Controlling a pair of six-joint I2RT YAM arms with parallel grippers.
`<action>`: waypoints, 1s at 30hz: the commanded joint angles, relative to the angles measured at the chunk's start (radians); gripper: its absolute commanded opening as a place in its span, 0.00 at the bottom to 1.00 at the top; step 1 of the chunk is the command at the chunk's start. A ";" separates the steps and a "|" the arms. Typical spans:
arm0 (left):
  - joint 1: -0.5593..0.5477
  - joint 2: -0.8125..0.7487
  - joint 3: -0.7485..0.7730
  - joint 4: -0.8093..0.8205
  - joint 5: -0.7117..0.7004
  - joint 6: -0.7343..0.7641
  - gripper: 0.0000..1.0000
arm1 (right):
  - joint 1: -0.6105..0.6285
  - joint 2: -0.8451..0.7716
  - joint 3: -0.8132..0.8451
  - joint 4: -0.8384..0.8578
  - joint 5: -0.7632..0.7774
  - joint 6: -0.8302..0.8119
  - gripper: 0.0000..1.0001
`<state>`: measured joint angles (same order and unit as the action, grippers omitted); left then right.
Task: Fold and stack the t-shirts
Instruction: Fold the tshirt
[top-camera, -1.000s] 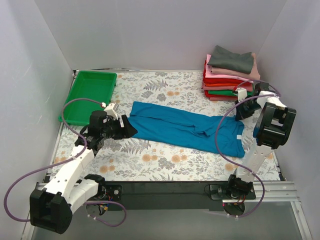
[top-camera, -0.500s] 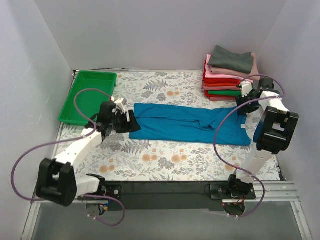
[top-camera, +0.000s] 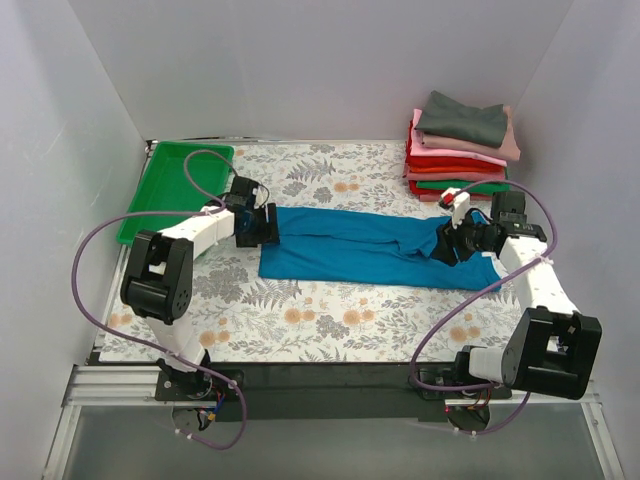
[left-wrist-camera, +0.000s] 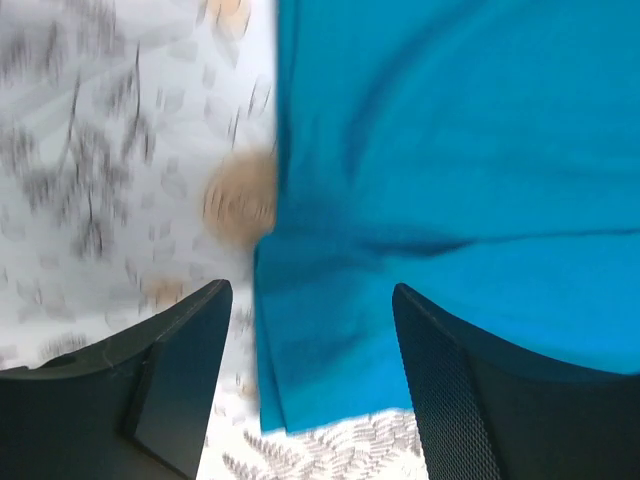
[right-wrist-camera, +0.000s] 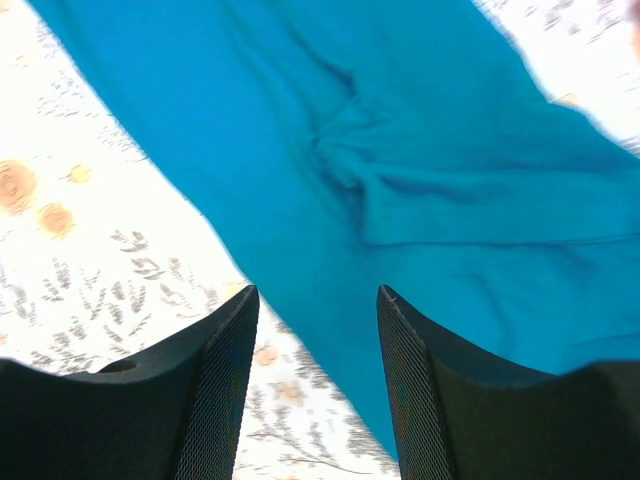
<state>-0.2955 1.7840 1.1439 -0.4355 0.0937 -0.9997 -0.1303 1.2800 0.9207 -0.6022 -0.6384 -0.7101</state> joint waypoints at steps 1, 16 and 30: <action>-0.024 -0.122 -0.056 -0.074 -0.081 -0.089 0.64 | 0.000 -0.028 -0.062 0.012 -0.081 0.024 0.57; -0.067 -0.104 -0.213 -0.201 -0.063 -0.200 0.08 | 0.000 -0.137 -0.144 0.042 -0.101 0.060 0.57; -0.483 -0.648 -0.581 -0.371 0.158 -0.756 0.20 | -0.002 -0.243 -0.146 0.027 -0.106 0.051 0.58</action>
<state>-0.6849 1.2610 0.6067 -0.7212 0.1738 -1.5494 -0.1307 1.0615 0.7700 -0.5755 -0.7166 -0.6575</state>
